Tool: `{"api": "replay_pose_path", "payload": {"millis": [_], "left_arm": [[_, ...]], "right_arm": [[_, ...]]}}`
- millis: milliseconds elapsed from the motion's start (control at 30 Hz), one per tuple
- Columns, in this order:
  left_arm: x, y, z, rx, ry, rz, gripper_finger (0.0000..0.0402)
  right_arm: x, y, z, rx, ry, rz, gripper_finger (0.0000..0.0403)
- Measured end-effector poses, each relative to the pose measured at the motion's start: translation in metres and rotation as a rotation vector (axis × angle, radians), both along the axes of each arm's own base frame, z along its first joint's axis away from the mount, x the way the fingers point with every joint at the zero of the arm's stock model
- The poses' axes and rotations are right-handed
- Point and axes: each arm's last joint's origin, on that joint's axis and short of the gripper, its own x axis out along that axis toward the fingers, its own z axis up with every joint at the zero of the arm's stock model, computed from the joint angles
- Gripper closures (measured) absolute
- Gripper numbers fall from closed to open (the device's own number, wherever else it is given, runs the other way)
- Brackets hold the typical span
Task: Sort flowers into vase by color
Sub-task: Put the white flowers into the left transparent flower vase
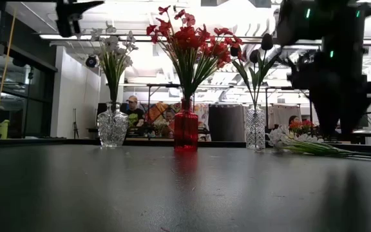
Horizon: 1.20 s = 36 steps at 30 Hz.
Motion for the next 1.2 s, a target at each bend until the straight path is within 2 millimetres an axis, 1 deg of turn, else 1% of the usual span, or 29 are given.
{"api": "replay_pose_path", "payload": {"millis": [133,200,333,467,567,633,767,900,1000,1100,1200], "left_arm": [[0.021,-0.015,-0.005,0.010,-0.065,-0.008,0.0161],[0.030,-0.025,-0.010,0.009,-0.035,-0.027,0.0161],[0.044,-0.046,-0.016,0.009,-0.020,-0.062,0.0161],[0.053,-0.064,-0.019,-0.022,-0.038,-0.072,0.0161],[0.057,-0.076,-0.017,-0.053,-0.084,-0.086,0.0161],[0.057,-0.083,-0.015,-0.067,-0.115,-0.091,0.0161],[0.057,-0.093,-0.011,-0.087,-0.164,-0.080,0.0161],[0.054,-0.098,-0.011,-0.092,-0.171,-0.057,0.0161],[0.053,-0.098,-0.009,-0.101,-0.189,-0.057,0.0161],[0.053,-0.098,-0.008,-0.101,-0.197,-0.056,0.0161],[0.053,-0.098,-0.008,-0.088,-0.200,-0.056,0.0161]], "right_arm": [[-0.011,-0.031,-0.018,-0.041,0.068,-0.116,0.0140],[-0.014,-0.044,-0.021,-0.043,0.083,-0.129,0.0140],[-0.015,-0.063,-0.025,-0.044,0.065,-0.087,0.0140],[-0.022,-0.079,-0.030,-0.031,0.090,-0.134,0.0140],[-0.025,-0.084,-0.035,0.031,0.070,-0.162,0.0140],[-0.024,-0.085,-0.038,0.068,0.034,-0.149,0.0140],[-0.024,-0.085,-0.043,0.070,-0.002,-0.163,0.0140],[-0.024,-0.085,-0.044,0.070,-0.009,-0.169,0.0139],[-0.023,-0.085,-0.037,0.073,-0.012,-0.122,0.0139],[-0.018,-0.086,-0.021,0.062,-0.051,-0.077,0.0139],[-0.019,-0.086,-0.008,0.035,-0.043,-0.068,0.0139]]}}
